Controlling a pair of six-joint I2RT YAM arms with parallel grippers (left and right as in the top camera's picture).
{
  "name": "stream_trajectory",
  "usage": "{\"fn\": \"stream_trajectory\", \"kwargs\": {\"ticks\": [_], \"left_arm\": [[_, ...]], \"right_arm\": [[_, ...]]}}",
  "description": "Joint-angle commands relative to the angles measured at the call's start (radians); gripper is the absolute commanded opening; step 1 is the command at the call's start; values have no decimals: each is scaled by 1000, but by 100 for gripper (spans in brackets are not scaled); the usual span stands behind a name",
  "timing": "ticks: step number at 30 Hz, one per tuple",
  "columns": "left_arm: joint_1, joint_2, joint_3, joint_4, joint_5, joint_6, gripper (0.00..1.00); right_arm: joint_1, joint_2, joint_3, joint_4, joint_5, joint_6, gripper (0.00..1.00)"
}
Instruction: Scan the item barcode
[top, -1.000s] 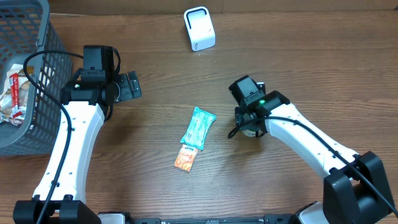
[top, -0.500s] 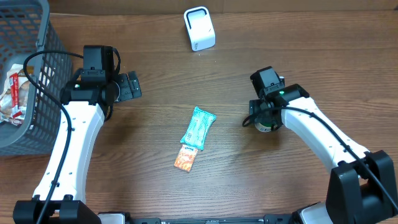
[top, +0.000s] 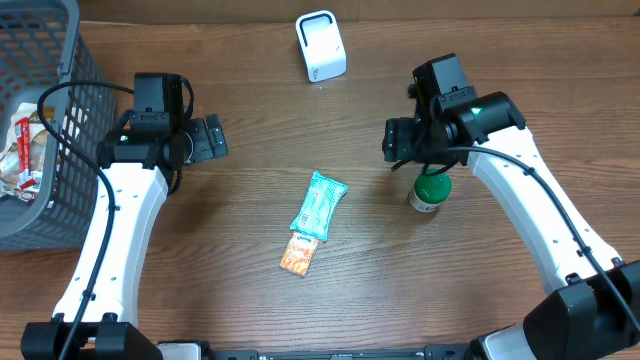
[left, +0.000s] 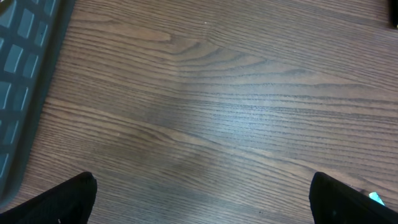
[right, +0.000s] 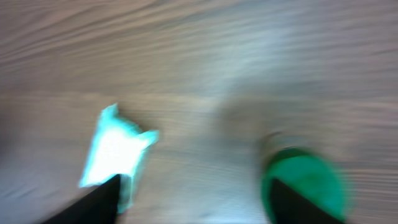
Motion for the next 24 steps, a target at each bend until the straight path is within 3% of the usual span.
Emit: {"fn": "stream_trajectory", "kwargs": {"ticks": [1,8,11,13,18,24], "left_arm": [[0,-10,17,0,-16,11,100],[0,-10,17,0,-16,11,100],[0,-10,17,0,-16,11,100],[0,-10,17,0,-16,11,100],[0,-10,17,0,-16,12,100],[0,-10,17,0,-16,11,100]], "right_arm": [[23,-7,-10,-2,-238,66,58],[160,-6,-129,110,-119,206,58],[219,-4,-204,204,-16,301,57],[248,-2,-257,284,-9,345,51],[319,27,-376,457,58,476,51],[359,123,-412,597,47,499,51]]}}
